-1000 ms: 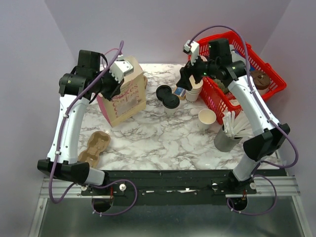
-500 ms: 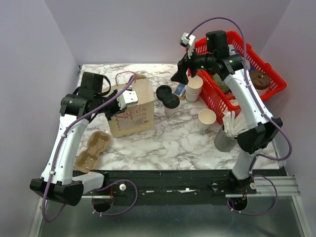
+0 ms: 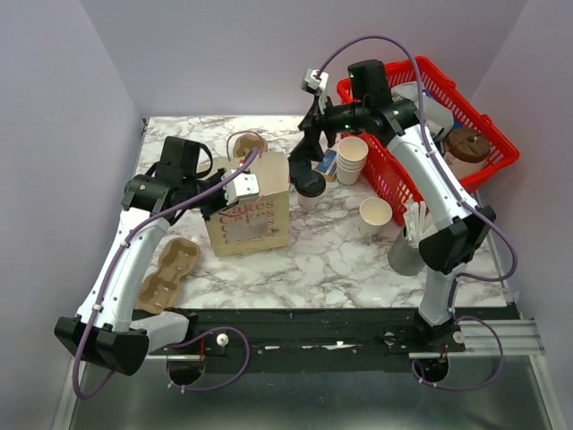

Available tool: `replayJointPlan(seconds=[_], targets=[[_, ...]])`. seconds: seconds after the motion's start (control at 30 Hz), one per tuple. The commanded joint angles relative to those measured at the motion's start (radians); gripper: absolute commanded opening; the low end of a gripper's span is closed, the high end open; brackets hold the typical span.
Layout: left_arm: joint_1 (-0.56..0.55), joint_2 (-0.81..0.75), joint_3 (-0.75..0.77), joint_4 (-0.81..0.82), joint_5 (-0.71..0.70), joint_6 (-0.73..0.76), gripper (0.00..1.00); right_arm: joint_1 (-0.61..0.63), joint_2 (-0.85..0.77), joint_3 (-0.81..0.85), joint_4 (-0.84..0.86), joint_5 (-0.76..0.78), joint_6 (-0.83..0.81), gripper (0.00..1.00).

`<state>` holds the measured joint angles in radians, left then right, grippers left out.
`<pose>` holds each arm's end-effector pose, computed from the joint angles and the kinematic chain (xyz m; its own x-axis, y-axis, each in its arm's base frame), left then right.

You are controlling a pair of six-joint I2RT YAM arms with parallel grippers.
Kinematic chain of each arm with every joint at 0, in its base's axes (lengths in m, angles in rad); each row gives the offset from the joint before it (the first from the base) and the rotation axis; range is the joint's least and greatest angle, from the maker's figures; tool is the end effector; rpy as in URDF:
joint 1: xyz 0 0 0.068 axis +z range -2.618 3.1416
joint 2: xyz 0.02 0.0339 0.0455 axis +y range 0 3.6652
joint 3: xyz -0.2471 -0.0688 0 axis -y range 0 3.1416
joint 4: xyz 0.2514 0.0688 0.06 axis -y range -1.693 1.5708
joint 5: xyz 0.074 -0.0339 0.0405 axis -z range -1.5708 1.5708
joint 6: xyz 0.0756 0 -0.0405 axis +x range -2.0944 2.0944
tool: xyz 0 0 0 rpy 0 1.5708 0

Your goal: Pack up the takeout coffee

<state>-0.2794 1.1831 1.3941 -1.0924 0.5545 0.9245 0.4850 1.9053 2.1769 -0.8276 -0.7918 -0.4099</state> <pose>0.2272 -0.1066 0.3469 -0.0025 0.7068 -0.7074 0.9272 0.2666 0.2631 0.3599 0.2505 0.4051 -0.0846 -0.3611 -0.9287 -0.9769 0.2135 0.0060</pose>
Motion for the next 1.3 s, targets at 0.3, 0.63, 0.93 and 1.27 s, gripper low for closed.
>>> replayJointPlan(seconds=[0.3,0.63,0.93,1.27], targets=[[-0.023,-0.039,0.039,0.008,-0.031,-0.004,0.68,0.053,0.086,0.061,0.005,-0.037,0.028,0.99],[-0.015,-0.079,0.261,0.167,-0.162,-0.329,0.84,0.098,0.188,0.208,0.021,-0.055,-0.006,0.99],[0.075,-0.085,0.316,0.335,-0.336,-0.627,0.99,0.141,0.236,0.159,0.1,-0.043,-0.078,0.95],[0.1,-0.08,0.303,0.316,-0.357,-0.644,0.99,0.155,0.247,0.106,0.11,-0.02,-0.138,0.75]])
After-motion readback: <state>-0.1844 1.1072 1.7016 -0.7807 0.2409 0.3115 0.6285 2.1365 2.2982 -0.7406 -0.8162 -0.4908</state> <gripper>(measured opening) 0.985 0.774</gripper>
